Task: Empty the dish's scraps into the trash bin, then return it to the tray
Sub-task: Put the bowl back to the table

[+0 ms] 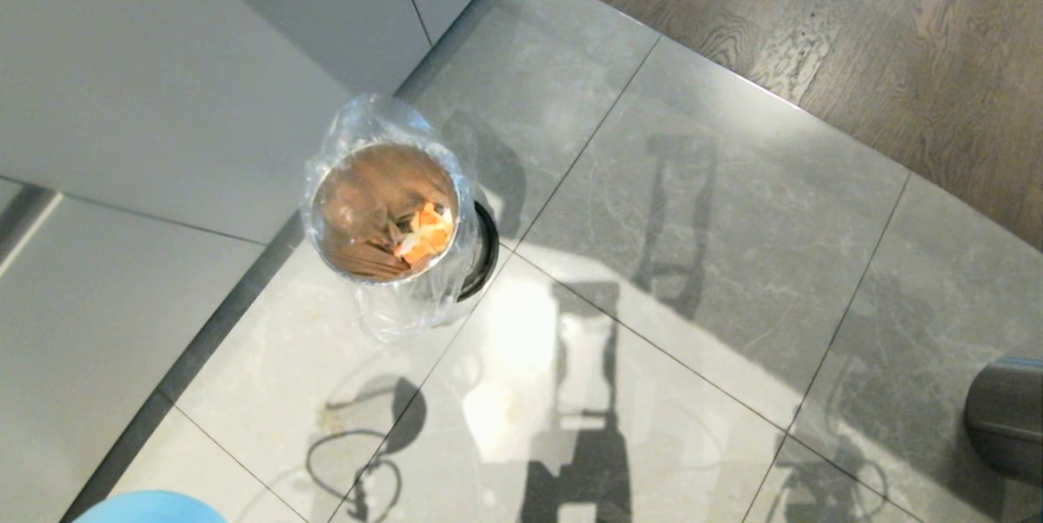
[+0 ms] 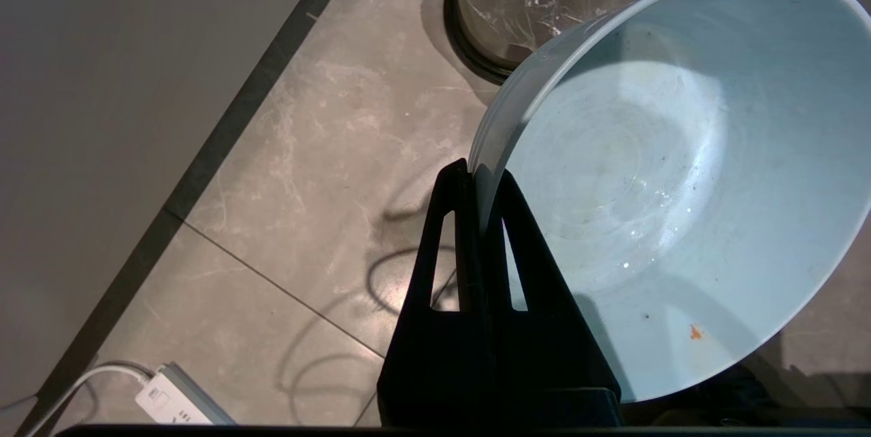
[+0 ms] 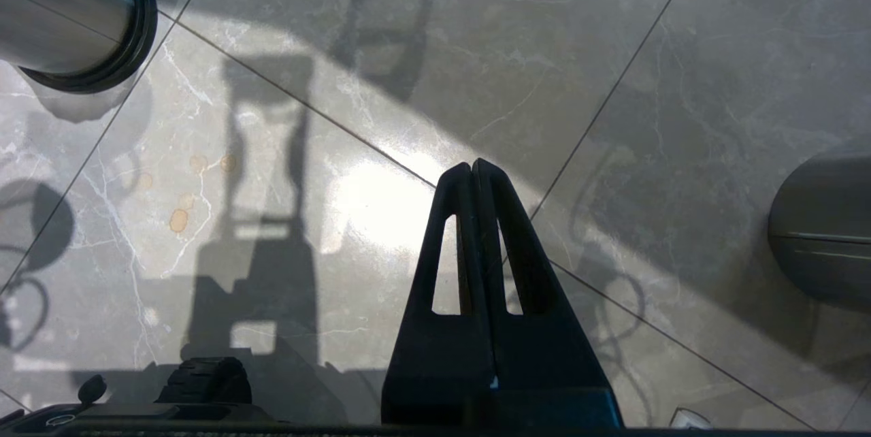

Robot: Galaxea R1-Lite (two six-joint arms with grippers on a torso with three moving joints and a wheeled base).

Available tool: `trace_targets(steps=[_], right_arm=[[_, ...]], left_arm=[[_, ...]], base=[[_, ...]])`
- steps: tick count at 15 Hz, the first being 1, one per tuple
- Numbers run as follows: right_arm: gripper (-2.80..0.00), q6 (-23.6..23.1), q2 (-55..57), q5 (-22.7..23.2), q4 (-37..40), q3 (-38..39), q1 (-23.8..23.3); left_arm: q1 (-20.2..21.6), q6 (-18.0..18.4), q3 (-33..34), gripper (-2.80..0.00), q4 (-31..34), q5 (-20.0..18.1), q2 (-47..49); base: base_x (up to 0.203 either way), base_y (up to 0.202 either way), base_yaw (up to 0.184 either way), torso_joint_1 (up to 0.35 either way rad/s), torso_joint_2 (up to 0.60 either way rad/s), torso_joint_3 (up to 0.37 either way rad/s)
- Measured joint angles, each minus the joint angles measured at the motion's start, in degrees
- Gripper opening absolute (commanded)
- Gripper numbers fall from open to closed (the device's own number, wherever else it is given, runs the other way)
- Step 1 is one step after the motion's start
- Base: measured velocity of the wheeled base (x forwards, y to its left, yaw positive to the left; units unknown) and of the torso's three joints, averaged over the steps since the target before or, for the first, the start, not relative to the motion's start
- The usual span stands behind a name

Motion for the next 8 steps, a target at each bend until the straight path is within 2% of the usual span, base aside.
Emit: trace_targets(steps=[8], right_arm=[[-2.80, 0.02, 0.00, 0.00, 0.01, 0.00, 0.00]], left_arm=[[0.00, -0.83, 0.00, -2.80, -0.01, 0.33, 0.00]], base=[[0.000, 0.000, 0.000, 0.000, 0.00, 0.000]])
